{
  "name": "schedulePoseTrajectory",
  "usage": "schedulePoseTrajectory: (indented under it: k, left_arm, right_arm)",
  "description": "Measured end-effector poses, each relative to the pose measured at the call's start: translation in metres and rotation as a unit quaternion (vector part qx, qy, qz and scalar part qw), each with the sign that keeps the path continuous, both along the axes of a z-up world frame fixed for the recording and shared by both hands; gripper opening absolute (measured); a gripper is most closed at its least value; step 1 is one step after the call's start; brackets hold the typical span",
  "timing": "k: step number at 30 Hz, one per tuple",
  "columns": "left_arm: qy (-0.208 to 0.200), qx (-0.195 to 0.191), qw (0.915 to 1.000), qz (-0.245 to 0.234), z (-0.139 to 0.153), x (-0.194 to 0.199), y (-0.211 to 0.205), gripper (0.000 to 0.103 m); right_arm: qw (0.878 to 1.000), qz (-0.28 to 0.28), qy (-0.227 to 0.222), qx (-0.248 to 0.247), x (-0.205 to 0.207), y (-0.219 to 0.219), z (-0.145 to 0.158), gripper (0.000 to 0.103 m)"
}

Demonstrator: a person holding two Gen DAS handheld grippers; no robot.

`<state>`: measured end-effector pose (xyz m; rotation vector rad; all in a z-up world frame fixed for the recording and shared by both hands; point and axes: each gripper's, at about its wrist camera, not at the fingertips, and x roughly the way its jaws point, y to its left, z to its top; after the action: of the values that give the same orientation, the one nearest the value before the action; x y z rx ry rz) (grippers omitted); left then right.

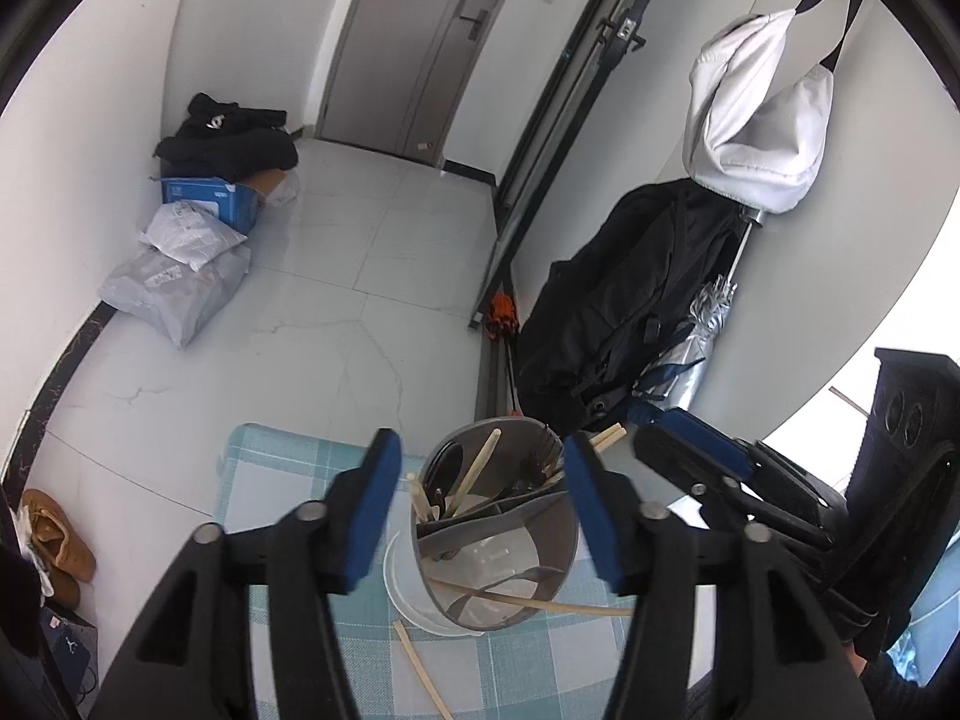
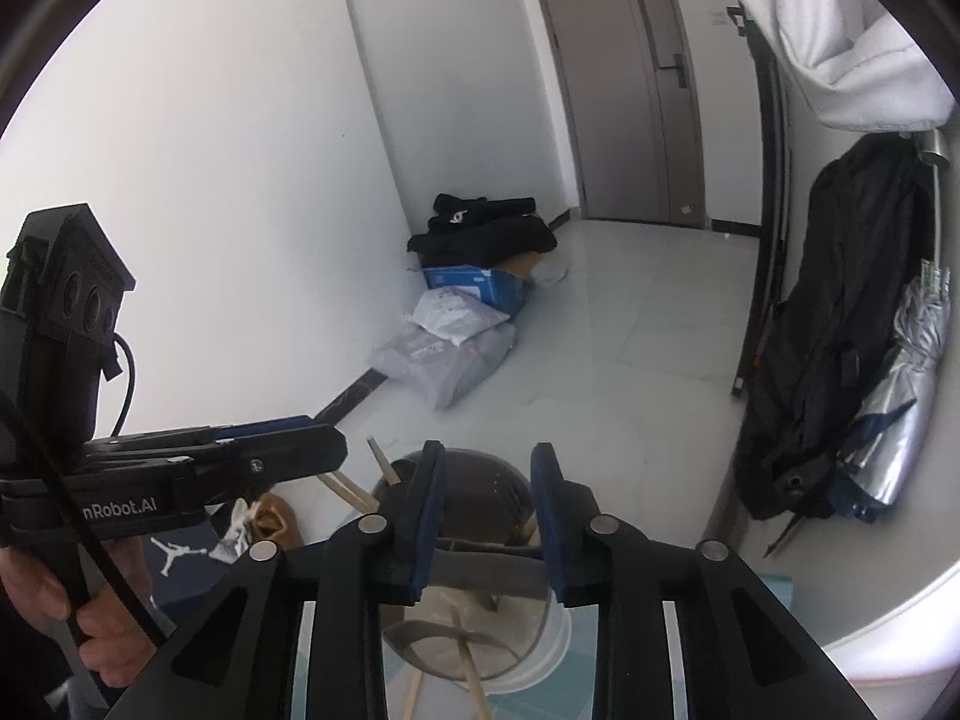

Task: Organize utensils
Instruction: 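Pull both open grippers back from the caddy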

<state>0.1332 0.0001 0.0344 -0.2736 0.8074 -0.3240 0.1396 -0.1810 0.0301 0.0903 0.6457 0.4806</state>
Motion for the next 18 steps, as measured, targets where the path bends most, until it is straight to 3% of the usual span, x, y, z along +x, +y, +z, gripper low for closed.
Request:
schedulePoseTrajectory:
  k: [3,7,10,18]
  left_arm:
    - [-0.014,0.011,0.9998,0.011,0.009,-0.011,-0.001,0.057]
    - [-0.046,0.025,0.9981,0.032,0.022,-0.032,-0.001,0.079]
    - [-0.062,0.032,0.9963,0.05,0.03,-0.046,0.0,0.085]
    - [-0.076,0.059,0.9931,0.067,0.036,-0.079,-0.002,0.09]
  right_arm:
    - [1.0,-0.025,0.002,0.017,-0.01,-0.013,0.006,0.037]
    - [0.998,-0.046,-0.007,0.035,-0.029,-0.026,0.016,0.046]
    - [0.998,-0.053,-0.022,0.035,-0.047,-0.029,0.025,0.055]
    - [0.996,-0.057,-0.063,0.033,-0.101,-0.031,0.041,0.069]
